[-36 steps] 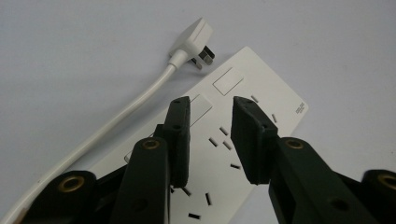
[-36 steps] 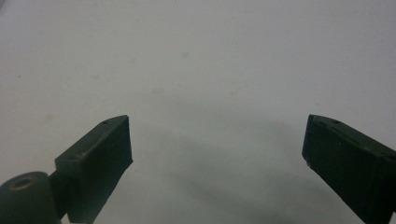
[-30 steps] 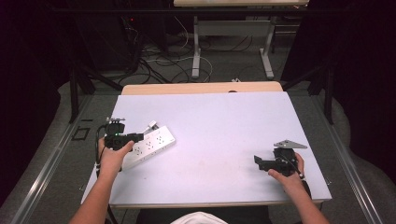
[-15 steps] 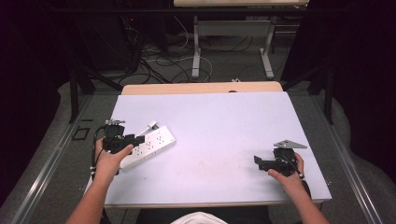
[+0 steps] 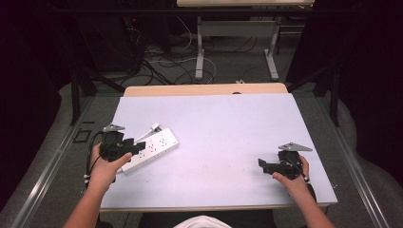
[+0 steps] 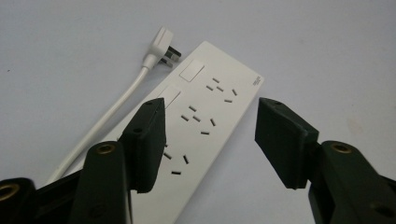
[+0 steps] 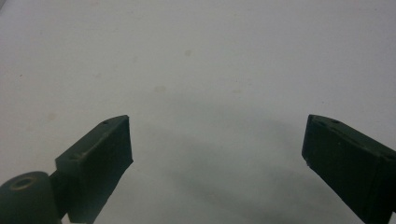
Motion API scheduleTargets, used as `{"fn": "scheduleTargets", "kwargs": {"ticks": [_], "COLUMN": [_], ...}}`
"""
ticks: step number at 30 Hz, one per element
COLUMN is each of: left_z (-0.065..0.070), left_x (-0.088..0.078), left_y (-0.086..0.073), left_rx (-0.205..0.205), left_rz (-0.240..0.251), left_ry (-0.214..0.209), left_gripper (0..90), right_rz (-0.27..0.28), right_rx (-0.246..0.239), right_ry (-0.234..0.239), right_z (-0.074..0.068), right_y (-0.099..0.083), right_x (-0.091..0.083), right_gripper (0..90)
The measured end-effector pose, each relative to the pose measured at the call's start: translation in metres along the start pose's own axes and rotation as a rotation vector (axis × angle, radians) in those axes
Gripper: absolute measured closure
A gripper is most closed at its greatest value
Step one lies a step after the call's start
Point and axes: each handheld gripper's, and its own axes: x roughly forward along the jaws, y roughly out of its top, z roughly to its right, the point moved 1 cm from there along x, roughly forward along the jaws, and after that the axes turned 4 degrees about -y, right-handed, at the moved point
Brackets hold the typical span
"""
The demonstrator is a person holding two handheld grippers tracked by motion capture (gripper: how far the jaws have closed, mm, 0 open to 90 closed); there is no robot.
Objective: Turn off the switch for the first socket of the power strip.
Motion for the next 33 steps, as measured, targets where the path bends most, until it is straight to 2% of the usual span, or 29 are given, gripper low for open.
{"fn": "scheduleTargets", "kwargs": {"ticks": [2,8,15,18,23,26,33], "left_z": [0.0,-0.001,-0.003,-0.004,-0.008,-0.011,-0.021], "left_x": [-0.001,-0.003,-0.004,-0.005,-0.005,-0.005,-0.006], "left_y": [-0.002,-0.008,-0.012,-0.015,-0.02,-0.026,-0.039], "left_rx": [0.008,-0.004,-0.034,-0.053,-0.069,-0.089,-0.101], "left_rz": [0.007,0.046,0.09,0.107,0.12,0.134,0.156], "left_ry": [0.009,0.005,-0.003,-0.004,-0.013,-0.006,0.012], "left_gripper": [40.8,33.6,17.3,14.0,0.0,0.1,0.1], "right_rz": [0.0,-0.002,-0.002,-0.001,-0.001,0.0,-0.002], "right_rx": [0.0,0.0,0.001,0.001,-0.001,-0.003,-0.001], "right_ry": [0.0,0.0,0.0,0.001,0.001,0.003,0.001], "right_z": [0.0,0.0,0.0,0.0,0.0,0.001,0.0], "right_y": [0.0,0.0,0.0,0.0,0.0,-0.001,-0.001], "right_x": [0.0,0.0,0.0,0.0,0.0,0.0,0.0], "right_gripper": [7.7,7.7,7.7,7.7,7.7,7.7,7.7]}}
